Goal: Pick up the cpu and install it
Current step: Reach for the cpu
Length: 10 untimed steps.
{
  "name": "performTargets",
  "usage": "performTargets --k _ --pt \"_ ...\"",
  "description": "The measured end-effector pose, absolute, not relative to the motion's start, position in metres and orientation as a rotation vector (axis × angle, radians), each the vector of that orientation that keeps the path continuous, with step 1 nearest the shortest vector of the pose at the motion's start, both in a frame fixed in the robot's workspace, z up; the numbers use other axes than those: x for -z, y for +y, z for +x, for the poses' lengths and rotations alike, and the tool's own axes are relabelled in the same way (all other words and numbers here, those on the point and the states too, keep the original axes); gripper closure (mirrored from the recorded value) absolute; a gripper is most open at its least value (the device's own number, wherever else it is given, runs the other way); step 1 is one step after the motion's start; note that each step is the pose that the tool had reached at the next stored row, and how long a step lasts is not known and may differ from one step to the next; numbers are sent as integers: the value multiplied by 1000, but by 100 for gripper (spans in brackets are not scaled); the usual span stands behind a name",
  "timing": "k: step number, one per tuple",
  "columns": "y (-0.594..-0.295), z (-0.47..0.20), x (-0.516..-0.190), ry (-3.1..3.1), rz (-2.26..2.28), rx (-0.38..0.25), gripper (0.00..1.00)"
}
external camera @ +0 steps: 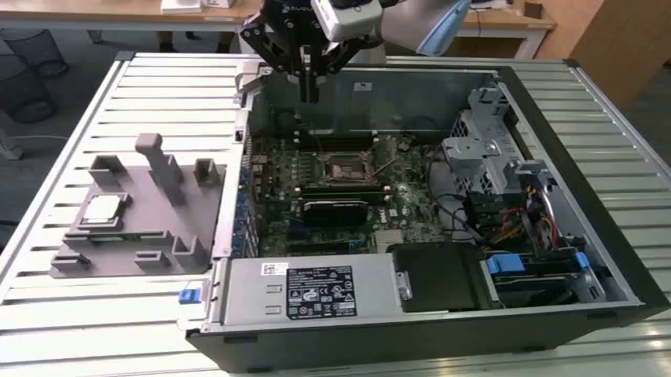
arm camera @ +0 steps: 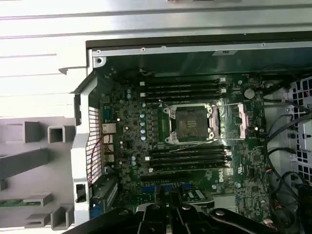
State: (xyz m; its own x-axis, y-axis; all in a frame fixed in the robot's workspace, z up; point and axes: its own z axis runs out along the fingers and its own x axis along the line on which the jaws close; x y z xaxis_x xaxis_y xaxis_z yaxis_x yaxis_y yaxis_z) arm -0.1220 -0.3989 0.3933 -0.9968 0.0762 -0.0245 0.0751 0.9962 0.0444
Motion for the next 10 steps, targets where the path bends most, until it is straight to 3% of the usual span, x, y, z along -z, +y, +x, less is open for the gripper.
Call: performTargets --k 10 --pt "-399 -125 -393 3112 118 -68 82"
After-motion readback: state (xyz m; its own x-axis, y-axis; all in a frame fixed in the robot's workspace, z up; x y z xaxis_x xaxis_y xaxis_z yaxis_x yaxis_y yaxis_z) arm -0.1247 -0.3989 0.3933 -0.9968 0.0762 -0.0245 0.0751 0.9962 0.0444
